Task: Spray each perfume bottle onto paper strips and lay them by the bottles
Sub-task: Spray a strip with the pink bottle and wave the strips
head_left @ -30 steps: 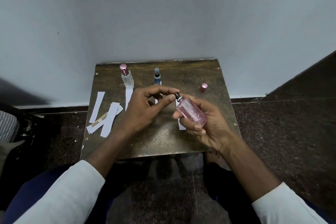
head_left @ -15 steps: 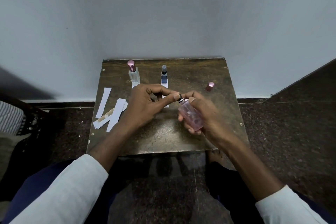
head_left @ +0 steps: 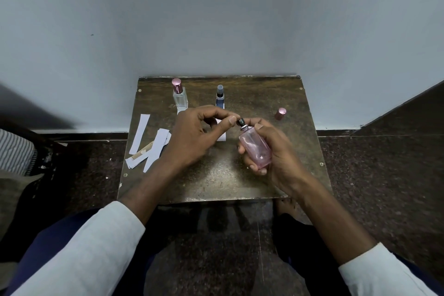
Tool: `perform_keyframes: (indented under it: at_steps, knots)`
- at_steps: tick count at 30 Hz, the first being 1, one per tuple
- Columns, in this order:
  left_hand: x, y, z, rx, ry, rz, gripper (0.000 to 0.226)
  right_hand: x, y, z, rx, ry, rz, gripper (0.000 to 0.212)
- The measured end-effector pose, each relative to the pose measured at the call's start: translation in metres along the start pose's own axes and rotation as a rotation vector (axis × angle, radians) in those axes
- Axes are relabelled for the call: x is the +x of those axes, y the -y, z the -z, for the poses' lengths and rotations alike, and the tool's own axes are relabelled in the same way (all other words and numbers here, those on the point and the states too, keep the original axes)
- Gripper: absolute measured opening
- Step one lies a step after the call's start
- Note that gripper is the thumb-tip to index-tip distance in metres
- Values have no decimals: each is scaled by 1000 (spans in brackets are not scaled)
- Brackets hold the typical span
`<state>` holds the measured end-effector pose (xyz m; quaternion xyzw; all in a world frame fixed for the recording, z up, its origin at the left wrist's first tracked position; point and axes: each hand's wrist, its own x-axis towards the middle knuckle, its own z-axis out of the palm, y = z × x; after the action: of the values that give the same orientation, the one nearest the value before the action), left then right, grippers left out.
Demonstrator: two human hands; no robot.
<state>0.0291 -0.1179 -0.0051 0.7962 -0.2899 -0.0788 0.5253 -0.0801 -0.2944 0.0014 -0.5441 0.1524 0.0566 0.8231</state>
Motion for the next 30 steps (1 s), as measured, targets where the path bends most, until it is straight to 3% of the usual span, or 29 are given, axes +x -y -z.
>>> perform_keyframes:
  at_steps: [3, 12, 19, 25, 30]
  knots:
    - [-1, 0, 0, 6, -6, -18, 8, -2, 3, 0, 8, 6, 1, 25]
    - [2, 0, -5, 69, -52, -55, 6, -3, -2, 3, 236, 103, -87, 23]
    - [7, -3, -19, 93, -61, -19, 6, -3, 2, 14, 344, 108, -128, 41]
    - [14, 6, -37, 495, 148, 20, 41, -5, 5, 26, 398, 158, -104, 49]
    - [17, -1, -50, 663, 236, 68, 67, -9, 7, 30, 402, 162, -88, 49]
